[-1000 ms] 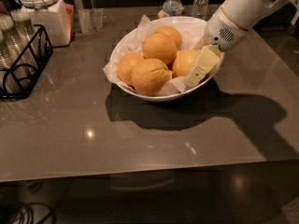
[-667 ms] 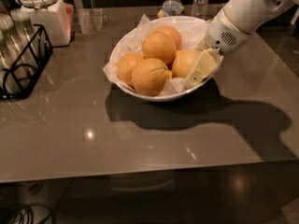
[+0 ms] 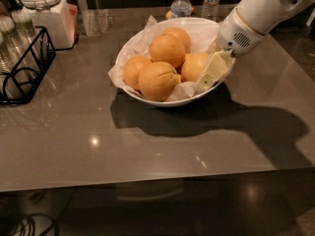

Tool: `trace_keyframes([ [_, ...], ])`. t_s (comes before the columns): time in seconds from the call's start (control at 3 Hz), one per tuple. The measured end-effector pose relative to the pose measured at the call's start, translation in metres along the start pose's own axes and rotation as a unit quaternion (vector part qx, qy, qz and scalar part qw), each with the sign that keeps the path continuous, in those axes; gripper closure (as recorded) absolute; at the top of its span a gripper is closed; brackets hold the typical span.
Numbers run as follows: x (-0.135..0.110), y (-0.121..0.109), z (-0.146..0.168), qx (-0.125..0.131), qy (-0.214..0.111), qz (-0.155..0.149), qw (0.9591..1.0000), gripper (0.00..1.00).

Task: Pick orange from white bowl

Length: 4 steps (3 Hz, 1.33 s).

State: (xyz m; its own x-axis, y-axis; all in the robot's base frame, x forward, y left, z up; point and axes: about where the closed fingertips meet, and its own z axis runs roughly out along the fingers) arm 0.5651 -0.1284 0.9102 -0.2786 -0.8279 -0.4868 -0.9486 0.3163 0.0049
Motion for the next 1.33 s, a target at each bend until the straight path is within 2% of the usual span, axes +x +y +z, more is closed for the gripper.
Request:
trace_keyframes([
  [0.33,0.000,0.000,-0.001,0.000,0.000,0.000,1.0000,1.00],
  [0.67,-0.011,0.016,-0.014,0.030,-0.024,-0.027,0.9989,1.00],
  [1.0,-0.032,0.037,-0.037,0.068,-0.048,-0.071,0.9940,1.00],
  [1.33,-0.031,0.037,-0.036,0.068,-0.048,-0.071,0.9940,1.00],
])
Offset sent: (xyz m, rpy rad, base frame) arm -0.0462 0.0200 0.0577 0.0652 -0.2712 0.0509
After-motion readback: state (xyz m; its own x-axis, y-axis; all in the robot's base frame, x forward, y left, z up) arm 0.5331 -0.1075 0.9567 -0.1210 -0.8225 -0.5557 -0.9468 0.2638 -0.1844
